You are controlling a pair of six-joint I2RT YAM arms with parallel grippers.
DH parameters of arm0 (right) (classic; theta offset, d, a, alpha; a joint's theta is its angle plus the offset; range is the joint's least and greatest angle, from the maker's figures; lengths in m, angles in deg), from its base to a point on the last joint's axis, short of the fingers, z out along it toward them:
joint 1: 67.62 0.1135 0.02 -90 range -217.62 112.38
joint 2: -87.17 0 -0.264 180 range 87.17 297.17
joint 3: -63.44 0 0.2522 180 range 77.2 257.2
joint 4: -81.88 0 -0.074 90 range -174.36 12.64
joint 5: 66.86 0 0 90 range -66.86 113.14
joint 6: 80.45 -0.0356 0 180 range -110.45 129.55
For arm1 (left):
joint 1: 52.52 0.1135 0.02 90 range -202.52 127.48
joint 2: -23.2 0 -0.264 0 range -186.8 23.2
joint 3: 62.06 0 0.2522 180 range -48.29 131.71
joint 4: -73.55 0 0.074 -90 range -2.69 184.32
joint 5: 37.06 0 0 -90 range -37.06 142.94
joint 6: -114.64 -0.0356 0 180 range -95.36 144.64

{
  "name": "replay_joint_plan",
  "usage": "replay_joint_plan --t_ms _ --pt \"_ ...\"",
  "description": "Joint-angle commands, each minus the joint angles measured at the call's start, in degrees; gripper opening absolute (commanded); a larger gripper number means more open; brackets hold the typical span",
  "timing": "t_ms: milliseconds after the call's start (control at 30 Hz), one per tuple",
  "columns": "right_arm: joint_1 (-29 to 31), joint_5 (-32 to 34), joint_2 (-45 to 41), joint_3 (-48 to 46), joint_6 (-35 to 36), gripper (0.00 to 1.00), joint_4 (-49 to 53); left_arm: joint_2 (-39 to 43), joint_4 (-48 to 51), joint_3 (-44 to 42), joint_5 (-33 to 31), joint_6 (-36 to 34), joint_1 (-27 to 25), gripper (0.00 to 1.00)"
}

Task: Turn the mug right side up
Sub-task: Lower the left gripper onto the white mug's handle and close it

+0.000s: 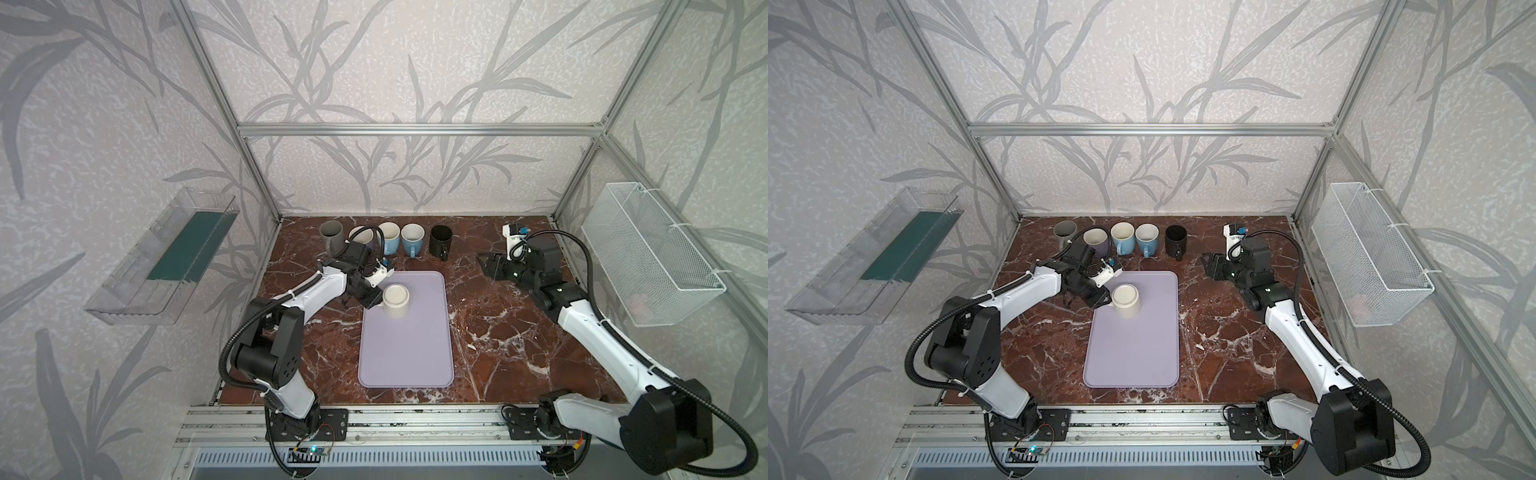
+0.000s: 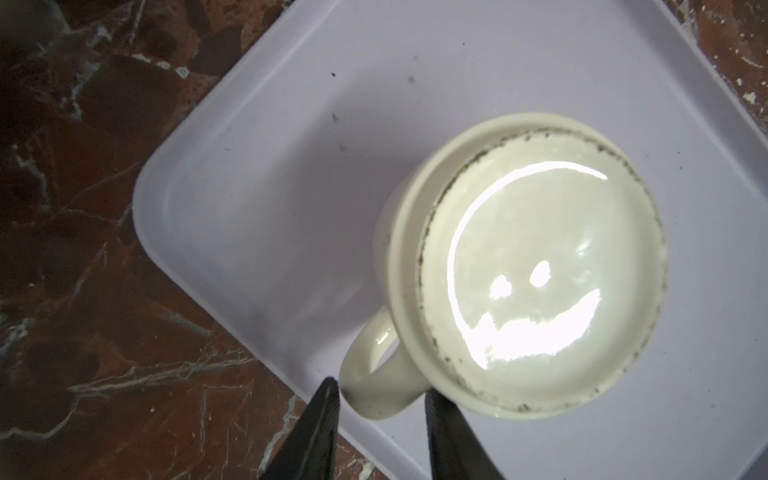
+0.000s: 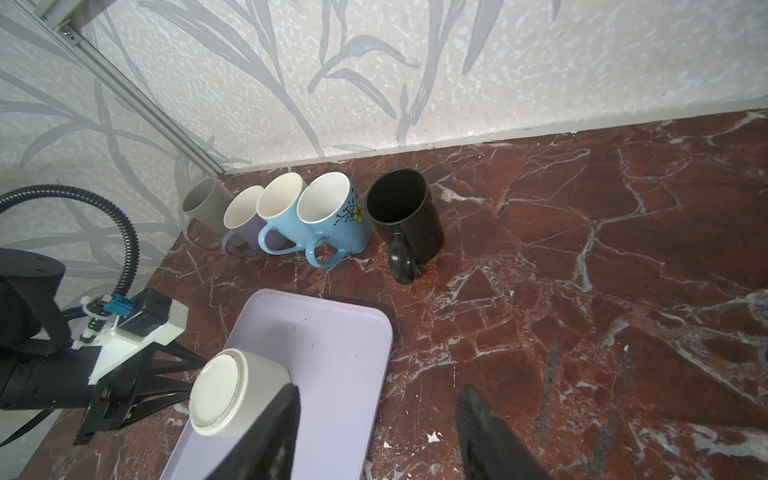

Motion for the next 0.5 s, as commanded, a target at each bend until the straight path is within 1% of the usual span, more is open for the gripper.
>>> replay_joint_plan --t_ms 0,133,233,467 --pt "-0.3 0.52 -1.38 -0.41 0.39 0.61 0.76 -1.6 3.22 2.75 3.56 -3.02 0.33 0.37" --pt "-0.38 0.52 -1.89 -0.44 0.46 0.61 1.14 -4.02 4.06 4.54 4.75 -3.65 0.32 0.37" --pt "-0.4 0.87 -2.75 -0.75 0.53 0.61 1.43 -5.5 4.56 5.46 4.24 -3.7 0.32 0.36" --pt "-0.38 1.05 -3.32 -1.06 0.43 0.61 1.36 -4.65 3.85 5.32 6.43 -3.37 -0.26 0.35"
